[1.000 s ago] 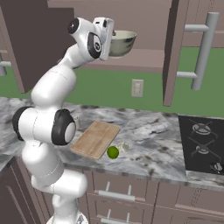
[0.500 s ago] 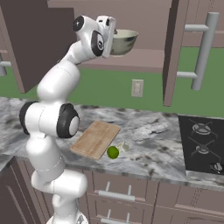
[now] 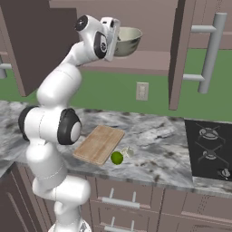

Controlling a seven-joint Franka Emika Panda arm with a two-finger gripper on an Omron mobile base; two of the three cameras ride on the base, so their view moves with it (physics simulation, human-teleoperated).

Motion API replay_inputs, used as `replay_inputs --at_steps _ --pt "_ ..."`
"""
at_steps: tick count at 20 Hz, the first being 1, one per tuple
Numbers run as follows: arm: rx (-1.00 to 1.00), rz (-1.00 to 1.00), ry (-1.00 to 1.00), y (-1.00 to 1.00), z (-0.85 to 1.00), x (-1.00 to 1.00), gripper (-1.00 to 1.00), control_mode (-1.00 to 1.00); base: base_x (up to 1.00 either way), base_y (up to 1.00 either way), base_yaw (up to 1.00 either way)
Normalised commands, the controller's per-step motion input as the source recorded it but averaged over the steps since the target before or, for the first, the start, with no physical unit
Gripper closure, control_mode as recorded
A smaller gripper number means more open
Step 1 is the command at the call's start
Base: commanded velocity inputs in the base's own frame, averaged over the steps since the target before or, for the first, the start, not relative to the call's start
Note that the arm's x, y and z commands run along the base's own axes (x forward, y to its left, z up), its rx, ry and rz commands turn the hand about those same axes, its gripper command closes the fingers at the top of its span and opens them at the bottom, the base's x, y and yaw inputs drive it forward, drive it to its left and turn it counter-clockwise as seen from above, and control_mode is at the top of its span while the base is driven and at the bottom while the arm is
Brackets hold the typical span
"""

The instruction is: Open the cabinet. Place the bowl and condiment on the counter. Then place the lime and garlic on the cutting board.

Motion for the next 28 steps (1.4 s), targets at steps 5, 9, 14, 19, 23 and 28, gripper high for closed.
replay_inputs --at_steps 5,9,14,19,23,28 --pt "0.00 0.00 0.00 0.06 -0.09 -0.79 1.00 -1.00 0.00 0.00 0.00" --pt "0.00 0.00 0.01 0.04 0.00 -1.00 1.00 -1.00 0.00 0.00 0.00" --pt "0.03 0.00 0.04 0.00 0.03 -1.00 1.00 -1.00 0.00 0.00 0.00" --pt "0.07 0.00 0.08 0.00 0.00 -1.00 1.00 -1.00 0.00 0.00 0.00" --pt "0.08 0.00 0.19 -0.01 0.00 -1.00 1.00 -1.00 0.00 0.00 0.00" --pt "0.08 0.00 0.29 -0.03 -0.09 -1.00 1.00 -1.00 0.00 0.00 0.00"
